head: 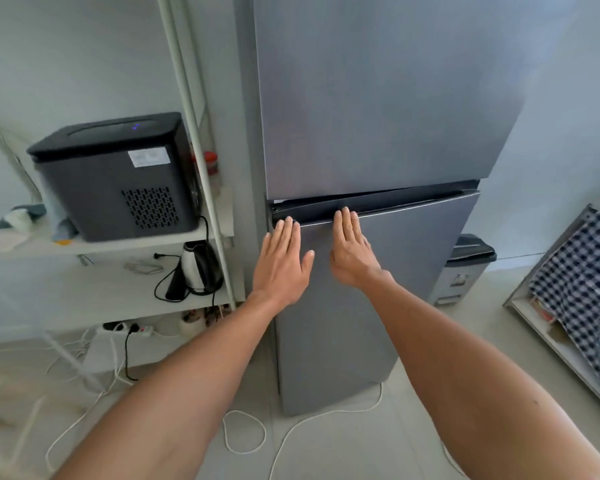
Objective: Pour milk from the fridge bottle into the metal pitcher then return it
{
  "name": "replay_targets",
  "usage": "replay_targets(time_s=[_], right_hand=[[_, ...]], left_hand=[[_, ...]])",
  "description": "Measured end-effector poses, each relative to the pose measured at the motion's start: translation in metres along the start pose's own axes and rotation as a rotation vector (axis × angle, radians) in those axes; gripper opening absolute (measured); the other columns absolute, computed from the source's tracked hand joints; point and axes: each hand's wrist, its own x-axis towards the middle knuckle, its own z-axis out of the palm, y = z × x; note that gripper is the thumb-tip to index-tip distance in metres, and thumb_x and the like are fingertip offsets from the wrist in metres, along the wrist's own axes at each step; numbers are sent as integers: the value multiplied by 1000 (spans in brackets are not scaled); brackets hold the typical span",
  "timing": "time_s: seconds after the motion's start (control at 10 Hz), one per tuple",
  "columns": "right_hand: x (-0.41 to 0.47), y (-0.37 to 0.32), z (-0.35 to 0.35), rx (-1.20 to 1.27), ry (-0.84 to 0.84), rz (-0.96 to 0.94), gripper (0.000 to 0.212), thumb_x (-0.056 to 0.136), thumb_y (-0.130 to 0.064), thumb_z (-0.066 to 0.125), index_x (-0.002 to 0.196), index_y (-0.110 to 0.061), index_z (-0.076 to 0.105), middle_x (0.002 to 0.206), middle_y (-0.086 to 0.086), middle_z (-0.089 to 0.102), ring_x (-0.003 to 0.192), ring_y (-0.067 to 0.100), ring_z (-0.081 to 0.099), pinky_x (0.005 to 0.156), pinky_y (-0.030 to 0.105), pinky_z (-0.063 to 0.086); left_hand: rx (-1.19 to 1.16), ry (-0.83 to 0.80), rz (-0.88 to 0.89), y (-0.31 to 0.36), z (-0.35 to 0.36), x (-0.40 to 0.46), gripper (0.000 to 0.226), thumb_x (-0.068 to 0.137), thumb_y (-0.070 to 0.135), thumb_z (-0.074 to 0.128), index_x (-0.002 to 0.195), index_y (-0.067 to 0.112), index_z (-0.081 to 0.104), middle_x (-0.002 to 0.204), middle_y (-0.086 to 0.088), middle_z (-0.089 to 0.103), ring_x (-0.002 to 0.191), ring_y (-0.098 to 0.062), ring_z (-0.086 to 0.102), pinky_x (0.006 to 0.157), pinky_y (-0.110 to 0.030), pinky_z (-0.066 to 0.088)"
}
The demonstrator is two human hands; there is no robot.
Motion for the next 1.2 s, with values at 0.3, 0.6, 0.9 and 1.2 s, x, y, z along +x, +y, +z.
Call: replay_targets(time_s=[0.3,0.6,0.9,1.2], right_hand=[[23,5,-11,-76,-134,-11,87,96,-3,39,159,-10,-20,166,3,-30,152,22,-27,124,56,10],[32,2,-11,-83,-190,9,95,90,0,39,157,-14,-27,162,-1,-37,149,19,-33,123,58,7],[32,0,-15,-45,-176,0,94,91,0,40,158,-15,-24,163,-2,-35,150,19,-32,122,61,10],[-45,-24,-76,1029,526,78,36,104,-18,56,140,-21,57,120,-5,71,92,9,71,72,30,55]], left_hand=[[69,-123,-41,-11,-4,33,69,109,48,19,163,9,-1,172,-7,-7,158,-19,-9,128,-38,-1],[27,-116,-30,-21,0,43,69,110,48,21,163,11,-1,171,-5,-7,157,-18,-10,127,-35,-3],[-61,-95,-21,-25,1,44,68,110,48,25,164,13,2,172,-2,-5,157,-15,-9,127,-35,0],[-536,-214,-162,-45,29,-47,63,106,49,43,162,25,28,166,13,24,151,-3,24,122,-26,20]])
